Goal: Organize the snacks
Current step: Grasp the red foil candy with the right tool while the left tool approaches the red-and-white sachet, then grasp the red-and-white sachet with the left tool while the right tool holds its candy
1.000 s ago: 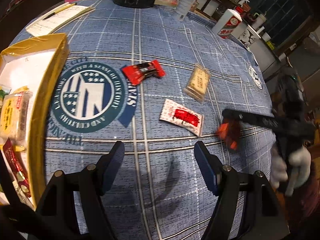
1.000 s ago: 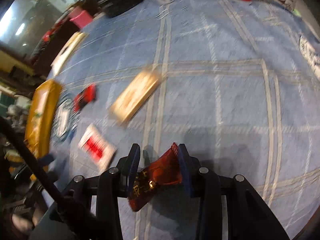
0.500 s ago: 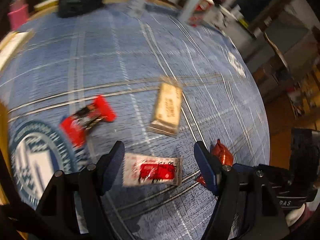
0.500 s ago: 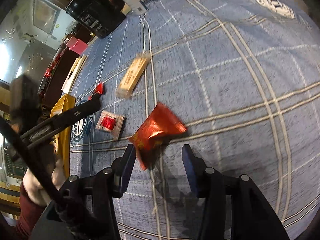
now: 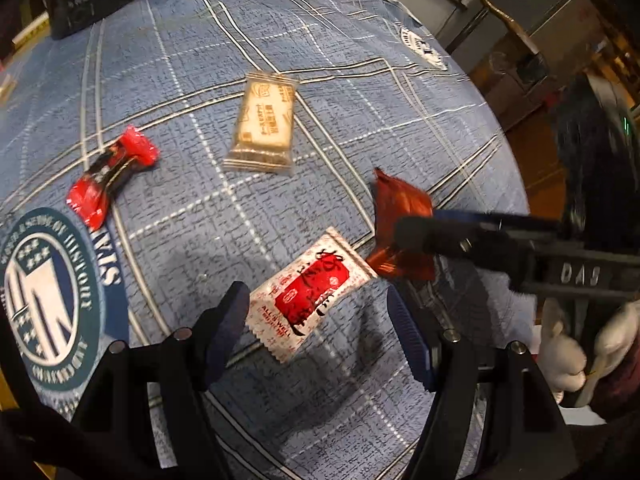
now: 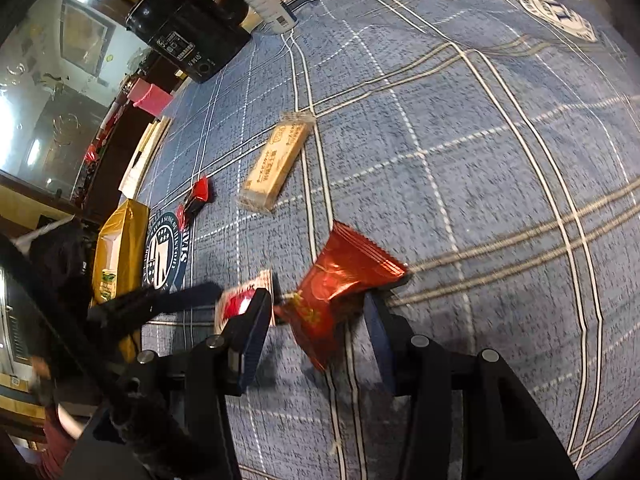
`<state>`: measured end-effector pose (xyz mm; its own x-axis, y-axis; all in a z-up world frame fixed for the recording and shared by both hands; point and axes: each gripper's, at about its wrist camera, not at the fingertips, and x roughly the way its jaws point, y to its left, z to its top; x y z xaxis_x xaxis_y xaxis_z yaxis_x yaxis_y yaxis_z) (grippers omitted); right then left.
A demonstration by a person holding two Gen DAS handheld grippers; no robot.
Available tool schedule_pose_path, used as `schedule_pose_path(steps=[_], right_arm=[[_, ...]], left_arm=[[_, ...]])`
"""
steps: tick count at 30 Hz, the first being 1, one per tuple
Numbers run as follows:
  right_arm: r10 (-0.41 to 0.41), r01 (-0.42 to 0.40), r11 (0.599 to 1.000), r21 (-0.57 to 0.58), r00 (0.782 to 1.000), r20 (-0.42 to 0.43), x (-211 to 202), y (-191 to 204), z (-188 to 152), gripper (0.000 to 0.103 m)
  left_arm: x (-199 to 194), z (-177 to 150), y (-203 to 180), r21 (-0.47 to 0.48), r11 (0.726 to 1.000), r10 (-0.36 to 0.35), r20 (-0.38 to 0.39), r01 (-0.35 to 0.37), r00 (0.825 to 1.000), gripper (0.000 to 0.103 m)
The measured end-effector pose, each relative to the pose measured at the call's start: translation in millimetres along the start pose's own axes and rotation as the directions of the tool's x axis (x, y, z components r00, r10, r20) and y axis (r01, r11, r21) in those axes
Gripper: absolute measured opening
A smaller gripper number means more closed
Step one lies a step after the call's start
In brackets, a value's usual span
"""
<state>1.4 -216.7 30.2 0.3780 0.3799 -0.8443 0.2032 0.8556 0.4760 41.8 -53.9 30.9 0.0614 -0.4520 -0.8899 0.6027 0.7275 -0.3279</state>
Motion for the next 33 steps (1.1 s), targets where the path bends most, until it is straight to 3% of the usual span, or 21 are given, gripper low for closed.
schedule_pose_path(steps=[7,12,13,14,16,23,27,33], right_arm=[[-0.078,0.077,0.996,-0.034,0.997,-0.025,16,14,9,0.048],[-0.111,0.11,0.991,-0.074,0.994,-0.009,15,17,4,0.047],[-0.127,0.126,0.988,-0.092,0.992,-0.005,15,18,3,0.043],[-0.149,0.148,0.983,-0.11,0.989,-0.001,15,20,1,0.04],[-0.201,0.2,0.967,-0.158,0.98,0.01,17,26,-3,0.031],[-0.193,0.195,0.974,-0.117,0.981,0.028,9,18,-8,0.026],[-0.192,0.196,0.974,-0.114,0.98,0.045,-2,20,-16,0.026],[-0.236,0.251,0.949,-0.192,0.967,0.095,-12,58,-29,0.026]], left_arm=[[5,-5,-11,0.014,0.99,0.141,0.045,-0.142,0.989,0.065],[12,-7,-22,0.109,0.982,0.15,0.069,-0.157,0.986,0.065],[13,-7,-24,0.12,0.978,0.163,0.072,-0.171,0.984,0.065],[14,-8,-26,0.129,0.974,0.179,0.075,-0.187,0.981,0.061],[13,-8,-28,0.138,0.969,0.196,0.085,-0.206,0.977,0.031],[-6,-13,-8,-0.002,0.988,0.152,0.111,-0.152,0.982,0.03],[-32,-25,0,-0.064,0.989,0.143,0.164,-0.134,0.976,0.03],[-80,-47,19,-0.165,0.982,0.135,0.253,-0.095,0.958,0.03]])
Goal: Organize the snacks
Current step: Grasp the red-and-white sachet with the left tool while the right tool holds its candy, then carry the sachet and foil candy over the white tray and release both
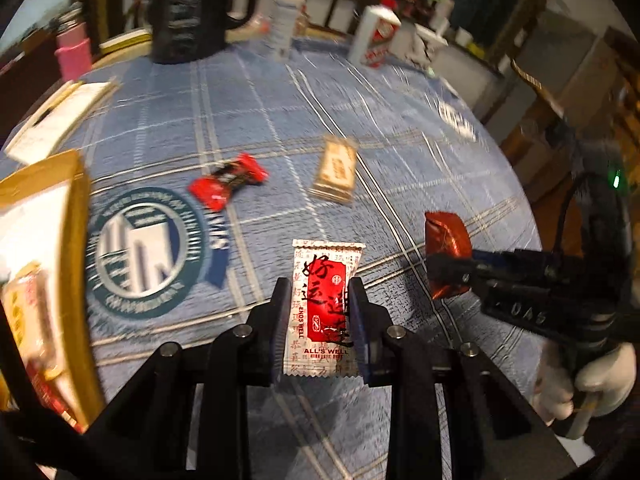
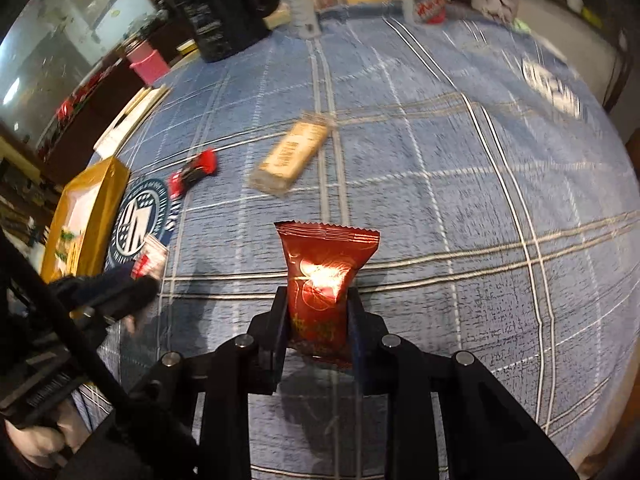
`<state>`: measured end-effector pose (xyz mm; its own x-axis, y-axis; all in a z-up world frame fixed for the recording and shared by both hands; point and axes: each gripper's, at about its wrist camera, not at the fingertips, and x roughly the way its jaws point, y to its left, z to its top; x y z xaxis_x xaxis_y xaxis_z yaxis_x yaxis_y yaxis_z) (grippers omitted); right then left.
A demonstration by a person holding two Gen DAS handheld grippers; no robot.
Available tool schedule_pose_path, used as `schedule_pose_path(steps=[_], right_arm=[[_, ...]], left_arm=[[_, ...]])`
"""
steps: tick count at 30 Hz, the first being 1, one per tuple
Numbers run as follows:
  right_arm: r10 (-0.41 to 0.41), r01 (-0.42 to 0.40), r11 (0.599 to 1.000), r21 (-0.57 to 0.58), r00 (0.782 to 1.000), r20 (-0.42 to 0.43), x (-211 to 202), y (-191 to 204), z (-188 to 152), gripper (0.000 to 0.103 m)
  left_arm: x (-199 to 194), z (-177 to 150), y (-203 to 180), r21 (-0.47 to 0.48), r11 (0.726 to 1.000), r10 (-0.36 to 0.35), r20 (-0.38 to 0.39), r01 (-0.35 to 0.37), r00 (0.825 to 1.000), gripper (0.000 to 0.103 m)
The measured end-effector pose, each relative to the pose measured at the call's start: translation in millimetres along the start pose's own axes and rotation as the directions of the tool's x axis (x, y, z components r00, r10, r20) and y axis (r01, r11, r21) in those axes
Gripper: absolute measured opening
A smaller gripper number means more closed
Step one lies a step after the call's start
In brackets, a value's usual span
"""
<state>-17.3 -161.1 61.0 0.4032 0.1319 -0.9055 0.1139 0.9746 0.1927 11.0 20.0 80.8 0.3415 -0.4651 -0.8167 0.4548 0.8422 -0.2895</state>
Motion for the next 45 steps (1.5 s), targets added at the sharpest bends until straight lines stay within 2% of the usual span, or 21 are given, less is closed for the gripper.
schedule_pose_path(steps=[6,11,18,24,27,33,45], right_arm=[[-0.055,0.061,0.989,-0.136,0.998,0.043,-15,60,-3,0.026],[-0.039,0.053,0.971,-0.233,0.997,0.068,-23,112,-9,0.026],[0.07,-0.055,0.951,-0.305,0.997,0.039,-23,186,-16,0.026],[0.178,-0.176,0.917,-0.359,0.984,-0.029,-14,252,-23,0.026],[0.148,-0.154,0.893,-0.422,0.988,-0.046,-1,288,-29,0.026],[0.067,-0.096,0.869,-0.486,0.995,-0.076,33,327,-40,0.026],[-0.051,0.037,0.831,-0.555,0.999,-0.009,56,347,-49,0.026]], left_arm=[[-49,-12,38,-0.089,0.996,0.023,0.079,-0.016,0.997,0.03],[-84,-32,80,-0.158,0.986,0.074,0.117,-0.055,0.99,0.03],[-123,-67,143,-0.268,0.956,0.161,0.13,-0.121,0.978,0.03],[-141,-98,193,-0.365,0.917,0.214,0.108,-0.161,0.971,0.03],[-142,-111,211,-0.399,0.901,0.223,0.092,-0.169,0.971,0.03],[-142,-127,234,-0.441,0.881,0.225,0.07,-0.172,0.972,0.03],[-143,-130,258,-0.465,0.871,0.209,0.066,-0.156,0.976,0.033]])
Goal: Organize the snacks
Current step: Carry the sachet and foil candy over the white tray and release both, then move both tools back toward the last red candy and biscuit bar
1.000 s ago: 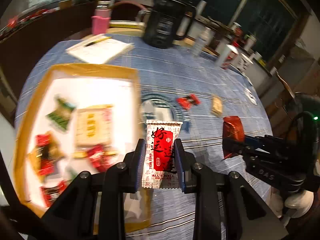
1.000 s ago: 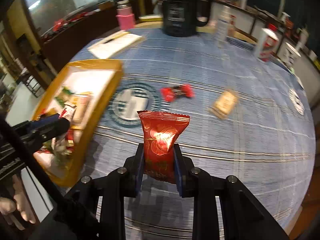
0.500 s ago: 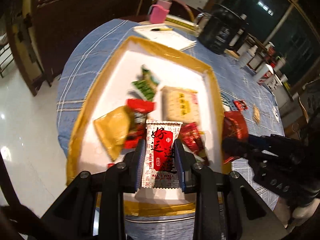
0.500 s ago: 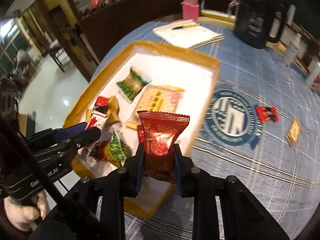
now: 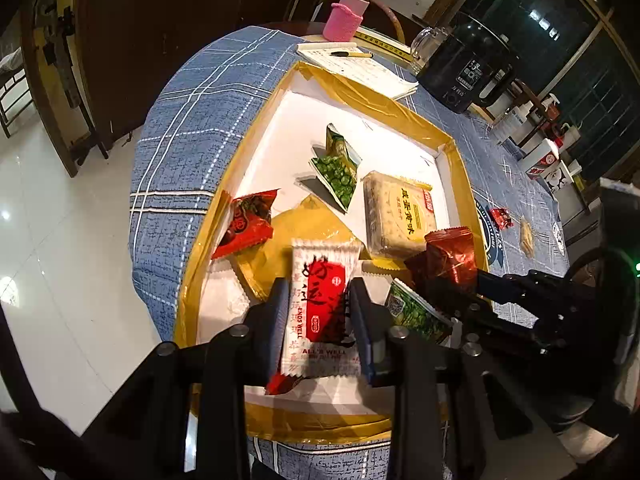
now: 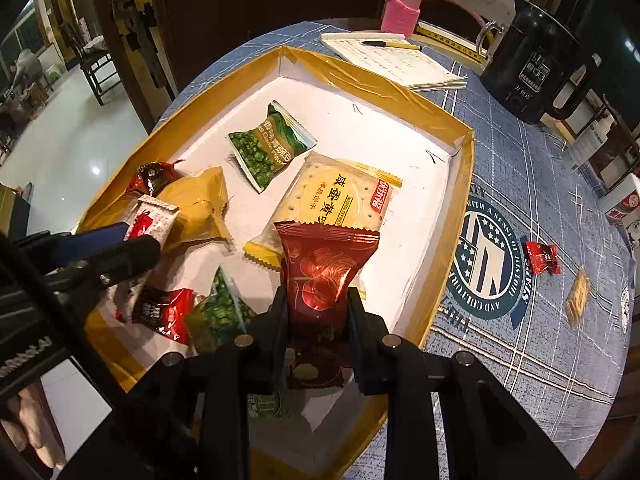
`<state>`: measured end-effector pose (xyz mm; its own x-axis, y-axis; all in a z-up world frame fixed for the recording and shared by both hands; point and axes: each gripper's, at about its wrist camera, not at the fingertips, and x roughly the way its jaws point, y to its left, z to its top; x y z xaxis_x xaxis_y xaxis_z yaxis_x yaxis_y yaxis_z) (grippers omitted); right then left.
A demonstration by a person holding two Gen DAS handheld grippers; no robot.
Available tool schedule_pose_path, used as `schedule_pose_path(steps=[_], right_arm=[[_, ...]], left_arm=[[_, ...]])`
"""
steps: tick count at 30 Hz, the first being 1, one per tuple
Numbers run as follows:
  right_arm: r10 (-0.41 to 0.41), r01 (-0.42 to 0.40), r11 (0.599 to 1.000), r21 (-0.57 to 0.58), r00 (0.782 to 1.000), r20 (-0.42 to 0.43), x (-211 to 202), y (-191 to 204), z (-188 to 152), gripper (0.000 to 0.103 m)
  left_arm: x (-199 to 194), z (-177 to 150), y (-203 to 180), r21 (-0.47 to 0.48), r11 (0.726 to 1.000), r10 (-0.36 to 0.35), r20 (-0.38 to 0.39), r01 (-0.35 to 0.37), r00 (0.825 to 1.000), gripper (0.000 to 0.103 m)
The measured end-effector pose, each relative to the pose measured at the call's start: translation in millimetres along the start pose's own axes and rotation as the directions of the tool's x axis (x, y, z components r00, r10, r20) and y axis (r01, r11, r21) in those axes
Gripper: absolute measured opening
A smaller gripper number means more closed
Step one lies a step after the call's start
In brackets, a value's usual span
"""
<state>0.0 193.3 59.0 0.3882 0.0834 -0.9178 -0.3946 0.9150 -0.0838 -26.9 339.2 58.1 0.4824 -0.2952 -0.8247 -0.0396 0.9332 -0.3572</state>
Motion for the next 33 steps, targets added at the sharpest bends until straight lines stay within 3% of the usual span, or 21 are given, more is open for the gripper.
schedule_pose_path(steps=[6,13,22,33], right_arm=[[0.005,-0.005,1.0,0.019,1.0,0.012,0,-2,4,0.033],[0.04,-0.044,0.996,0.08,0.998,0.058,-11,-15,4,0.037],[0.044,-0.067,0.966,0.249,0.994,0.096,-26,-72,-20,0.039],[-0.021,-0.008,0.87,0.493,0.998,0.053,-31,-206,-83,0.039]], left_arm=[[-6,5,-1,-0.003,1.0,0.005,0.006,-0.005,1.0,0.045],[-20,14,-14,0.007,0.999,0.052,0.049,-0.053,0.997,0.071],[-18,14,-61,0.075,0.997,0.0,0.023,-0.002,1.0,0.073],[8,8,-144,0.207,0.978,-0.035,-0.034,0.041,0.999,0.073]])
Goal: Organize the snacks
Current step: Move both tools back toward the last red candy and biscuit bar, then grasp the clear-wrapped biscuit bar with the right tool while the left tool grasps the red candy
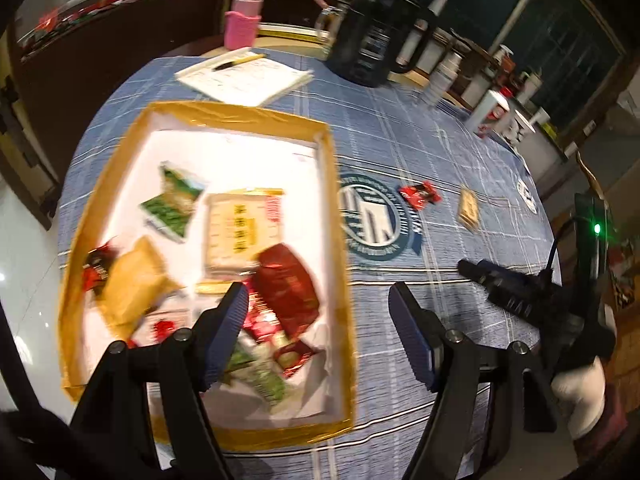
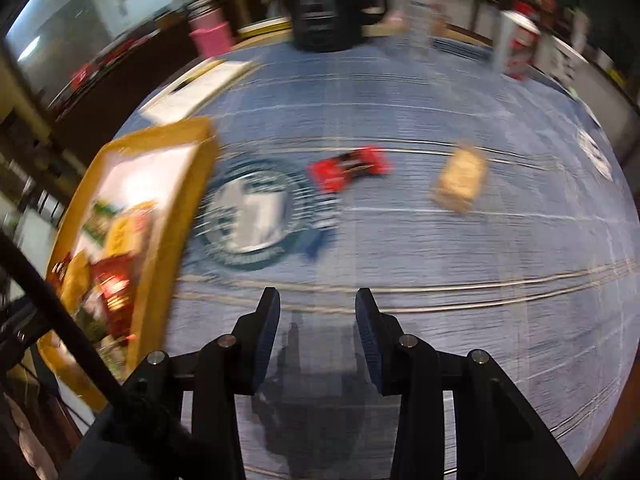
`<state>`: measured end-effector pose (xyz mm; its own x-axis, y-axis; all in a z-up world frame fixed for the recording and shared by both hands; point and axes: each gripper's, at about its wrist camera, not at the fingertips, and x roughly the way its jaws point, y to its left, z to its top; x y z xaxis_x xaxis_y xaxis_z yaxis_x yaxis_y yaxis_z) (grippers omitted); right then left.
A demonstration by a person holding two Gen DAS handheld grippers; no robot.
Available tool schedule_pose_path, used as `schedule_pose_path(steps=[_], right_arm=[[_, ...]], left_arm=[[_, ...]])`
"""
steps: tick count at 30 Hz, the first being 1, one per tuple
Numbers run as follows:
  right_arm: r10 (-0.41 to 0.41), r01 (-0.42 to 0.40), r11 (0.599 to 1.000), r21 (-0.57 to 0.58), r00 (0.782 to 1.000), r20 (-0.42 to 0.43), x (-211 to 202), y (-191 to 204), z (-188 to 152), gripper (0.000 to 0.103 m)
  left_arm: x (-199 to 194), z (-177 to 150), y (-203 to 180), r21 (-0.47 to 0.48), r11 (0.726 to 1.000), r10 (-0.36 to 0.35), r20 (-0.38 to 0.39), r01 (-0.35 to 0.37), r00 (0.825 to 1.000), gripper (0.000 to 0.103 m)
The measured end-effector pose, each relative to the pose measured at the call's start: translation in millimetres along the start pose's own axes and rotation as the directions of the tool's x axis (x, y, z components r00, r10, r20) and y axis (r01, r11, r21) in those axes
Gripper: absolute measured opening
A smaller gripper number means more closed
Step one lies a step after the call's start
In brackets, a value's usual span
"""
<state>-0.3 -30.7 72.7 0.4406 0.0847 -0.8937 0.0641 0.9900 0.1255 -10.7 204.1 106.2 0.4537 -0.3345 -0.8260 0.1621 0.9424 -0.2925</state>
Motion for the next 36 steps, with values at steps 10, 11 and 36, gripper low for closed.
schedule_pose_path(steps=[10,11,36], right_arm=[[0.061,-0.051,0.968,0.247,0.998,-0.033,26,-133,57,0.04],[0.067,-0.055,0.967,0.251,0.997,-0.041,32,-135,63,0.041],[-0.012,0.019,0.995,0.093,0.997,-0.083,75,-128,85,0.032]], left_arm=[[36,17,-61,0.051,0.999,-0.013,-0.027,0.014,1.0,0.073],[41,20,-67,0.064,0.998,-0.008,-0.025,0.01,1.0,0.073],[186,99,-148,0.392,0.919,0.072,-0.085,-0.033,0.994,0.074]])
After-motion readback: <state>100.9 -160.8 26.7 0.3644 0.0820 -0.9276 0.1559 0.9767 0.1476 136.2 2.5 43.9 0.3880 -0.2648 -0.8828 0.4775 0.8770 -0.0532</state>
